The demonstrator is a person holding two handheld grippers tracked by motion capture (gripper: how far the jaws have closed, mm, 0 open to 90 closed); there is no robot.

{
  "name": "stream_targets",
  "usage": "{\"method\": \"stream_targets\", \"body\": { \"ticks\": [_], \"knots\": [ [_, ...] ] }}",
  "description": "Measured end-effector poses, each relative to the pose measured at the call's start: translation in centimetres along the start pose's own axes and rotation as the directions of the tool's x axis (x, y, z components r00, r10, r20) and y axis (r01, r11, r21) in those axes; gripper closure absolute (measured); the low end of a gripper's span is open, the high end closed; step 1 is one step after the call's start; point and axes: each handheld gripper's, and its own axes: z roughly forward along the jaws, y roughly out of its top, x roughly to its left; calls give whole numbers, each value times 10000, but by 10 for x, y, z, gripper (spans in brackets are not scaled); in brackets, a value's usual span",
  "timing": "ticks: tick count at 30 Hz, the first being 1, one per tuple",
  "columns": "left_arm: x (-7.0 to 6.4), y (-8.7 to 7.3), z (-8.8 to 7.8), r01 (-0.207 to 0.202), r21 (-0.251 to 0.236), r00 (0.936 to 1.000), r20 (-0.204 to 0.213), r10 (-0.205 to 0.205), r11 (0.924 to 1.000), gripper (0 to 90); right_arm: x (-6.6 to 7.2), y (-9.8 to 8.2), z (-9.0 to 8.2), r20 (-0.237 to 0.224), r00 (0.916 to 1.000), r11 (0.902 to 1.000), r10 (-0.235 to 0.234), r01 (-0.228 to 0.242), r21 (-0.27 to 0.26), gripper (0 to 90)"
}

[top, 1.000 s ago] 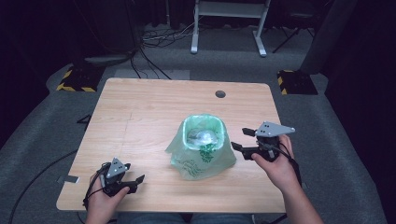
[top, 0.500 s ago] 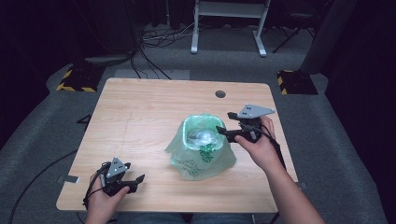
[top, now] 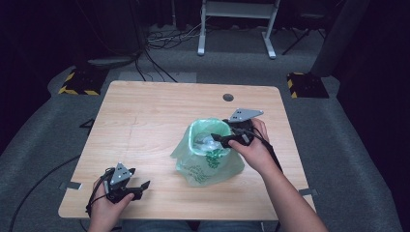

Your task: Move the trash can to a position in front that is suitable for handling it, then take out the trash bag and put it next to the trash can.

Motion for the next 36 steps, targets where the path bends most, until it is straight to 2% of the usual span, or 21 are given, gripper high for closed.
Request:
{"method": "stream_targets", "body": {
  "ticks": [10,13,18,25,28,30,32,36],
  "knots": [
    [-4,3,4,-180,27,9998,54,179,9998,254,16,-9,-11,-320,9991,9996,-277,275,-55,297],
    [-5,3,5,-149,64,9998,140,148,9999,254,24,-10,-15,-646,9964,9985,-552,551,-32,321],
    [-5,7,7,-337,38,9993,132,337,9994,253,29,-10,-13,-851,9940,9977,-682,679,-70,321],
    [-7,11,9,-401,-17,9989,246,401,9992,252,41,-7,-8,-1145,9897,9963,-857,847,-133,318],
    [-9,11,9,-447,-72,9986,277,449,9990,251,43,-6,-9,-1073,9907,9964,-840,826,-176,317],
    [-9,11,8,-482,-25,9984,279,482,9988,251,44,-6,-13,-777,9942,9962,-749,712,-497,285],
    [-10,12,6,-453,-26,9985,310,453,9990,249,44,-6,-19,-483,9966,9947,-672,632,-807,275],
    [-17,16,1,-580,-118,9976,381,584,9982,239,47,-10,-37,-398,9974,9930,-606,562,-1037,271]
  ]
}}
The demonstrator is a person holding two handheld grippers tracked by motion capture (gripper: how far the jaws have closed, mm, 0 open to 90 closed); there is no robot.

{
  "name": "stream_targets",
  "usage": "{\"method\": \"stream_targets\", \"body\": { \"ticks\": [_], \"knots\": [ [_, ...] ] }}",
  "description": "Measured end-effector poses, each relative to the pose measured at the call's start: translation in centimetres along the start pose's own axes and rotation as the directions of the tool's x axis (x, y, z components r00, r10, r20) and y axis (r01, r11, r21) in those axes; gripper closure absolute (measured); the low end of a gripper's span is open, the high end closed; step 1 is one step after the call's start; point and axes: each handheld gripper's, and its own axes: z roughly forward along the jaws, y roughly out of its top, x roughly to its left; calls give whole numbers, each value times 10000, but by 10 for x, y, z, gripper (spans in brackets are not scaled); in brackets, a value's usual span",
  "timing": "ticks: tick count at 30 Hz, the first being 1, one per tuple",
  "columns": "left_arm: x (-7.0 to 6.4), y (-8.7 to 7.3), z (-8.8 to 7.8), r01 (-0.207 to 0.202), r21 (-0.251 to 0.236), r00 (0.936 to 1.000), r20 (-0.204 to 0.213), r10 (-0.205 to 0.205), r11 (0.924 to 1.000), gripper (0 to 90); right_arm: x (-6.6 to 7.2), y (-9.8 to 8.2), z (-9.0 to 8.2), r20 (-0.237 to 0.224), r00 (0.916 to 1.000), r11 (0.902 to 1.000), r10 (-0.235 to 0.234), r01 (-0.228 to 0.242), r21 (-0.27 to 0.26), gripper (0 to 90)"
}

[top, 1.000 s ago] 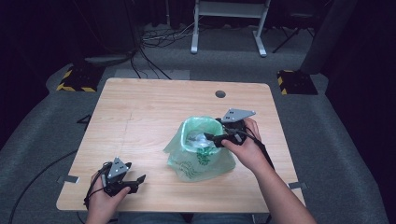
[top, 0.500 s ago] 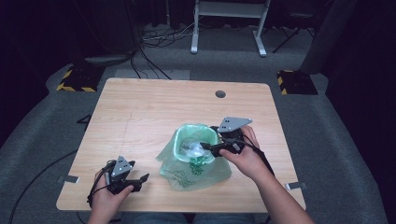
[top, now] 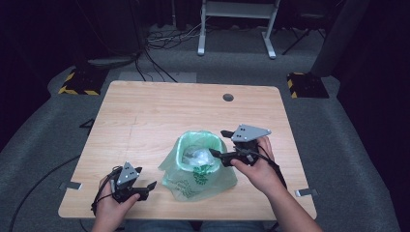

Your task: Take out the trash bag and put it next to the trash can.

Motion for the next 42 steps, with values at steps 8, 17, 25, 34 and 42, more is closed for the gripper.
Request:
{"method": "stream_targets", "body": {
  "ticks": [8,17,25,34,42],
  "knots": [
    [-13,9,-14,-401,32,9991,152,400,9992,229,5,-16,-30,445,9989,9999,122,-123,37,252],
    [-23,18,-14,-731,-122,9961,485,736,9973,222,9,-61,-55,1070,9915,9962,737,-782,388,225],
    [-30,27,-10,-974,-370,9924,718,999,9946,224,23,-99,-30,671,9937,9892,902,-971,1094,224],
    [-40,40,0,-1252,-794,9840,1177,1340,9890,305,37,-117,-8,267,9947,9837,997,-1026,1479,243],
    [-39,47,15,-1425,-689,9750,1622,1520,9874,799,36,-121,-2,82,9959,9831,897,-898,1595,624]
  ]
}}
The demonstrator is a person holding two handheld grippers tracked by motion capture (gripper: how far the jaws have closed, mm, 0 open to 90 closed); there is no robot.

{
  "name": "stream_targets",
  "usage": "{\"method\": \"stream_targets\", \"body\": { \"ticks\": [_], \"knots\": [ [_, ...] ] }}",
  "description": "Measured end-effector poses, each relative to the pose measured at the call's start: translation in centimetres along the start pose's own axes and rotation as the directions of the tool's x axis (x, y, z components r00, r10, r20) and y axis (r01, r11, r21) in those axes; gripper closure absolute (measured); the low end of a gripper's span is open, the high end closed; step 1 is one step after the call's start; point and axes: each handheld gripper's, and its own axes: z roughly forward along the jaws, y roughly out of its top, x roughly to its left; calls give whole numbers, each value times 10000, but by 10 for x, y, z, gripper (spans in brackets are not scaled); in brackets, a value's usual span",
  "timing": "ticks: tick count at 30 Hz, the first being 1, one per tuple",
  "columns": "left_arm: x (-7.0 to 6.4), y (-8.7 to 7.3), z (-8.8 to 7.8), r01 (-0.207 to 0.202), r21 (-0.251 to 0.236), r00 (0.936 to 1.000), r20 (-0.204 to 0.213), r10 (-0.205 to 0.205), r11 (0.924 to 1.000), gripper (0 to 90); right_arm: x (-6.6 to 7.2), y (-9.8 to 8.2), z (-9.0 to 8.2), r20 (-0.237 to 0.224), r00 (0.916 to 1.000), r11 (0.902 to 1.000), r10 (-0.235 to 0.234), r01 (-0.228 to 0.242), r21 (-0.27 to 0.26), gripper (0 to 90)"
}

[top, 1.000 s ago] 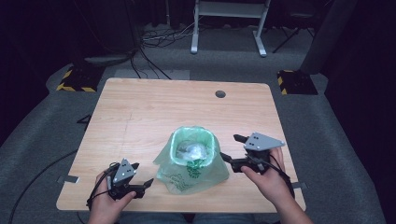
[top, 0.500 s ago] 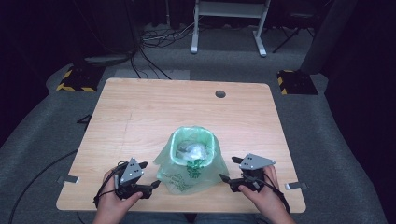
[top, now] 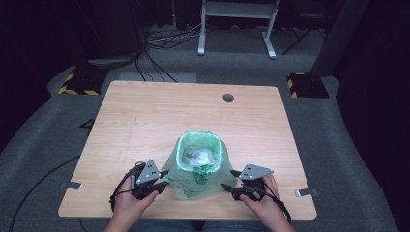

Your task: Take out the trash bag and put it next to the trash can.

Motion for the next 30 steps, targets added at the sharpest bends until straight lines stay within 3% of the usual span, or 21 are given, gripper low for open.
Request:
{"method": "stream_targets", "body": {
  "ticks": [1,2,3,5,10,17,26,30],
  "knots": [
    [-1,1,0,99,-82,9998,155,-98,9999,799,0,0,0,0,10000,10000,0,0,0,624],
    [-3,1,-1,232,-221,9993,307,-225,9995,869,1,1,-3,20,9998,9998,-177,177,-46,768],
    [-4,2,-2,189,-299,9993,328,-179,9994,899,3,2,-6,-25,9995,9995,-316,316,-98,838],
    [-8,4,-6,10,-252,9998,221,-5,9997,900,8,5,-15,-6,9973,9967,-728,727,-352,900],
    [-14,10,-19,-157,-477,9993,328,172,9987,900,15,7,-26,-36,9951,9937,-989,986,-534,900],
    [-21,17,-40,-584,-728,9983,-6,585,9956,900,24,14,-49,94,9923,9853,-1234,1237,-1177,900],
    [-22,34,-63,-811,-1218,9965,-291,781,9892,900,27,33,-77,553,9861,9659,-1564,1644,-1998,900],
    [-14,43,-70,-797,-1437,9950,-710,701,9864,900,23,42,-85,848,9836,9565,-1589,1747,-2338,900]
  ]
}}
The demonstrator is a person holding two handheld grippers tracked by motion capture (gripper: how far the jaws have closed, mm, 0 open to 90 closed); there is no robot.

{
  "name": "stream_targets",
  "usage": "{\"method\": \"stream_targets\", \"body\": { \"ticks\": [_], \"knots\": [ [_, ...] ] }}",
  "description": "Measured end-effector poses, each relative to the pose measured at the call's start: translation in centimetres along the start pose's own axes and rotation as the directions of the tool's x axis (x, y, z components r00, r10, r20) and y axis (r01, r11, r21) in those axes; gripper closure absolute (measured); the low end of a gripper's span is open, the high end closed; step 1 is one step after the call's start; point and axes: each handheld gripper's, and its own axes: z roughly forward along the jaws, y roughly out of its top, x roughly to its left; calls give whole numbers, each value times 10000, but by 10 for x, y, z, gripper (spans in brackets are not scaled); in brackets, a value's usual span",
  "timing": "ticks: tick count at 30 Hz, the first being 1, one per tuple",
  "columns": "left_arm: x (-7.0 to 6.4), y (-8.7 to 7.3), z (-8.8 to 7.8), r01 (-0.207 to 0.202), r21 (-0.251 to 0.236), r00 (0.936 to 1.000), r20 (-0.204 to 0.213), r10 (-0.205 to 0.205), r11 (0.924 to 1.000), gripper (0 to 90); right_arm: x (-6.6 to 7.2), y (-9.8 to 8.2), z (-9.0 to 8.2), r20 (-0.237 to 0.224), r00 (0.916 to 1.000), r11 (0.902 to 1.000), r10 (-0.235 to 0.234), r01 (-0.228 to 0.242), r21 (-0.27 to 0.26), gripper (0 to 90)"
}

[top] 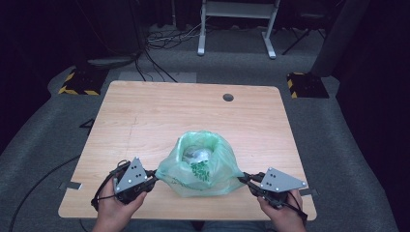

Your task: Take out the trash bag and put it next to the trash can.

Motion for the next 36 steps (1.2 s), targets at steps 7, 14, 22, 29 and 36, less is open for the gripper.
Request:
{"method": "stream_targets", "body": {
  "ticks": [7,14,22,29,36],
  "knots": [
    [12,13,0,43,-126,9998,-206,-46,9999,900,-15,16,-4,257,9996,9990,77,-65,-432,900],
    [26,18,2,426,-229,9982,-420,-436,9988,900,-28,27,-1,417,9990,9979,187,-161,-621,900],
    [43,13,12,927,168,9922,-856,-909,9956,900,-48,34,10,958,9946,9990,410,-393,-203,900],
    [53,2,23,1110,833,9886,-1108,-1014,9903,900,-69,27,27,1189,9908,9971,649,-691,320,900],
    [63,-9,27,1499,1220,9841,-1145,-1361,9812,900,-79,17,37,1309,9871,9920,926,-1028,735,900]
  ]
}}
